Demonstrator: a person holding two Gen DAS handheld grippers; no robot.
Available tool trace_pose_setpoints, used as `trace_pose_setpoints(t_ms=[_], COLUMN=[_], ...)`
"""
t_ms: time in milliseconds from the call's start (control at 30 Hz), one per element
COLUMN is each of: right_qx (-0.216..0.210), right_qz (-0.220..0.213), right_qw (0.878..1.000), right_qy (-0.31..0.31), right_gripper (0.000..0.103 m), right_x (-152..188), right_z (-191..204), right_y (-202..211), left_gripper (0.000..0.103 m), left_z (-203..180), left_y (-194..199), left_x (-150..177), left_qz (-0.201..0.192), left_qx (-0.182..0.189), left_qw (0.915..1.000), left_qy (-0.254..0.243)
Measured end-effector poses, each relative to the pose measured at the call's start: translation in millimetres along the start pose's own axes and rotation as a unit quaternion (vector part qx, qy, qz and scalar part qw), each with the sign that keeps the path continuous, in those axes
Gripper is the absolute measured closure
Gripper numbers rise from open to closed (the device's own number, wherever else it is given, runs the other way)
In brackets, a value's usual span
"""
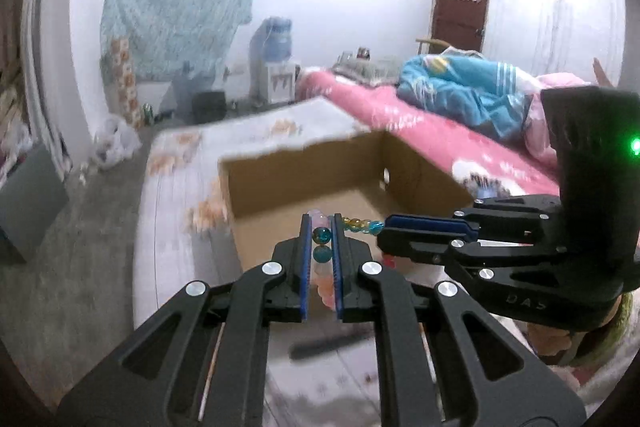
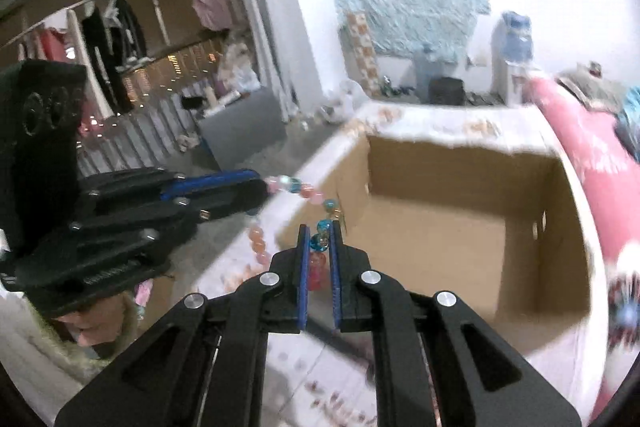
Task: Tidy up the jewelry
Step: 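Lift the bead bracelet into the cardboard box and open both grippers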
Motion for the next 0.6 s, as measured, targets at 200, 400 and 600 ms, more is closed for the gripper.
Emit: trace_pose_setpoints(t_ms=[200, 400, 600], right_qx=[-0.015, -0.017, -0.015], right_qz=[0.077, 0.196, 0.275], right_qw=[0.997, 0.976, 0.954], right_qy=[-0.028, -0.091, -0.117], right_gripper=[0.094, 0.094, 0.093], right_x=[-44.6, -36.9, -18.5], right_z=[-59.9, -117.3, -140.1], right_y=[-64.4, -154.8, -216.5], left_gripper=[0.095, 0.095, 0.094], left_z=[32.2, 68.7, 89.9], left_y=[-88.4, -172.8, -222.0], left_x=[-31.8, -11.1, 12.5], left_qz=[0.092, 0.197, 0.270], left_qx=[-0.007, -0.036, -0.075], left_qw=[0.9955, 0.9795, 0.9599], left_qy=[0.020, 0.024, 0.005])
Point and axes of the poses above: each gripper's, at about its wrist camera, not at the fingertips, and y roughly against the way its jaws point, z to its left, x to its underside, the point moved 9 cm from there along -y, roughly the way its jaws point
